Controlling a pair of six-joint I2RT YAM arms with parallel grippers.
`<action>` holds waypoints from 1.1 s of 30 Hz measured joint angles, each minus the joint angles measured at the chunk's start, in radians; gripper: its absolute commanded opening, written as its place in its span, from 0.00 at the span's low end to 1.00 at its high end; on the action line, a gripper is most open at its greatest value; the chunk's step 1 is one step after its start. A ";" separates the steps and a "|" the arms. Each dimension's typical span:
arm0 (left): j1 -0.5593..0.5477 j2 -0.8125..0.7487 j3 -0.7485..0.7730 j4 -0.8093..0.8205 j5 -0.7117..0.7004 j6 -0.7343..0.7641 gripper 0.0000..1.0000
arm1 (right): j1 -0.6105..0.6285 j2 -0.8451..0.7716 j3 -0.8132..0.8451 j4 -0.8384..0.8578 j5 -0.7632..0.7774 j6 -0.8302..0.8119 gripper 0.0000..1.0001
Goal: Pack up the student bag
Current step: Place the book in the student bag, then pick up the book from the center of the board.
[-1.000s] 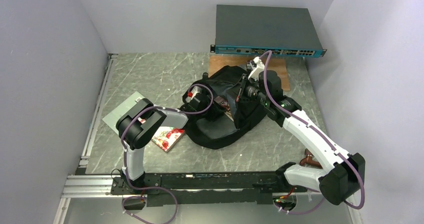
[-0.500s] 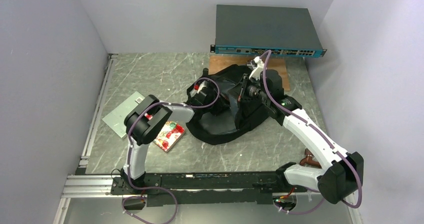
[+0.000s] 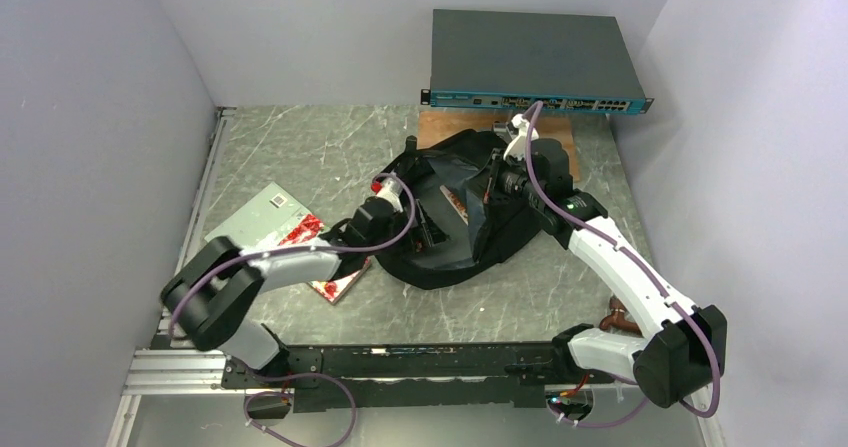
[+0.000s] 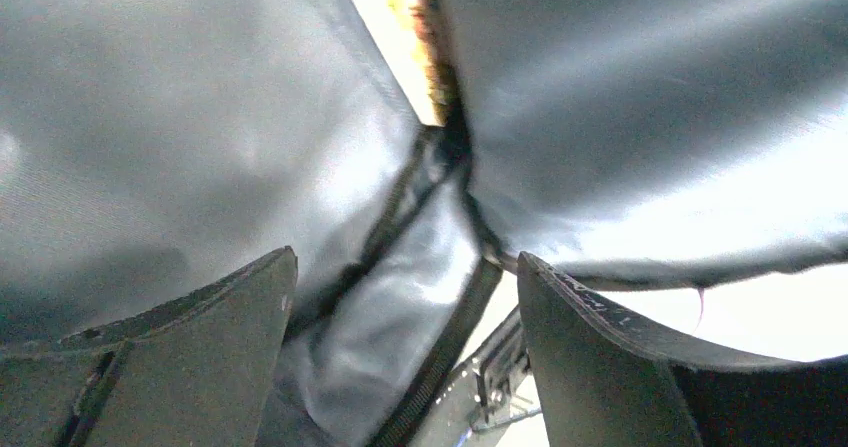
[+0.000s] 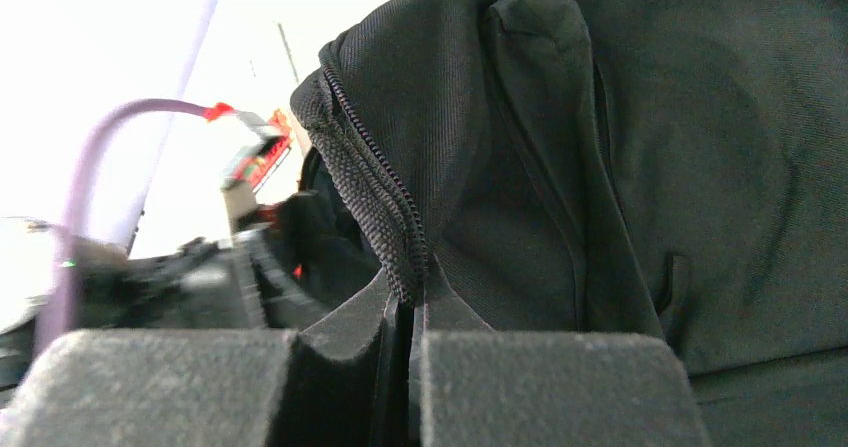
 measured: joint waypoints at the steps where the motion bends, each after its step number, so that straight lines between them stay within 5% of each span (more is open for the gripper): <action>1: -0.003 -0.039 -0.006 -0.011 0.000 0.020 0.86 | 0.000 -0.001 -0.003 -0.001 0.000 -0.003 0.00; 11: -0.012 -0.503 -0.095 -0.183 0.003 0.254 0.88 | -0.001 -0.003 -0.021 -0.006 -0.004 -0.079 0.00; 14: -0.011 -0.676 -0.094 -0.390 -0.073 0.336 0.99 | -0.001 -0.003 -0.038 -0.005 -0.016 -0.112 0.00; 23: 0.162 -1.098 0.013 -1.031 -0.456 0.377 1.00 | 0.036 0.001 -0.176 0.071 -0.088 -0.138 0.00; 28: 0.327 -1.103 0.006 -1.182 -0.486 0.345 1.00 | 0.101 0.016 -0.212 0.117 -0.089 -0.137 0.00; 33: 0.502 -0.958 -0.084 -1.159 -0.362 0.288 1.00 | 0.132 0.019 -0.222 0.139 -0.086 -0.139 0.07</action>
